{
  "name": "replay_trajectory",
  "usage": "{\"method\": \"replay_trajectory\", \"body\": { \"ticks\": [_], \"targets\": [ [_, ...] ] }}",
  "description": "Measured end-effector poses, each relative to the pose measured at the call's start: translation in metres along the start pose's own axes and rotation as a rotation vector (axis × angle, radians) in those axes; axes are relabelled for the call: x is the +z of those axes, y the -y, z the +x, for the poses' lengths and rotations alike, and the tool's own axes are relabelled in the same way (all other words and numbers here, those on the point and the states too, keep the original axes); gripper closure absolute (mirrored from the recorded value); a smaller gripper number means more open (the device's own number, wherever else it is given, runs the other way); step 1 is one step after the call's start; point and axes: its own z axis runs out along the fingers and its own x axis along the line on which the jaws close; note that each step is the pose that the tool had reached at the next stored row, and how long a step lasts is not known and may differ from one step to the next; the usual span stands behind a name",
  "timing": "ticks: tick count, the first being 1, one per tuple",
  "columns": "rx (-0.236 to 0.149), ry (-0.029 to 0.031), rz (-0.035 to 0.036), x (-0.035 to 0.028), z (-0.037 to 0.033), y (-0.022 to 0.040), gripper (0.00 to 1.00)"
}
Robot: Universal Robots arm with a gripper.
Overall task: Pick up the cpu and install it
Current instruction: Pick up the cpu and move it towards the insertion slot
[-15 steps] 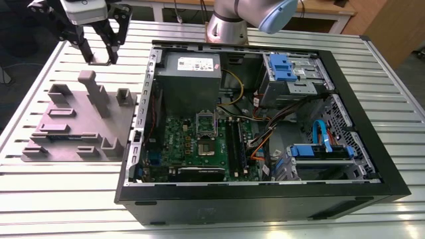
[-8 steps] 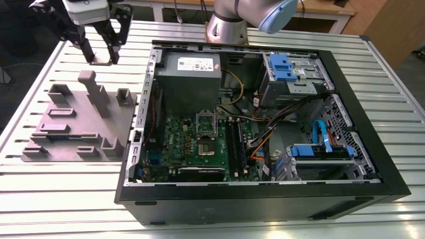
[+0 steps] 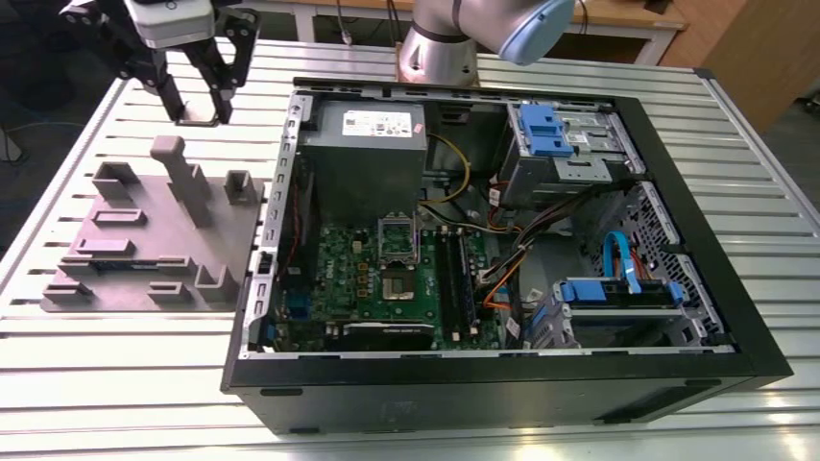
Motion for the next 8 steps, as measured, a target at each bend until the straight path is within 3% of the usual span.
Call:
{"method": "replay_trajectory", "body": {
  "ticks": [8],
  "targets": [
    [0.0,0.0,0.0,0.0,-0.002,0.0,0.53]
  ]
}}
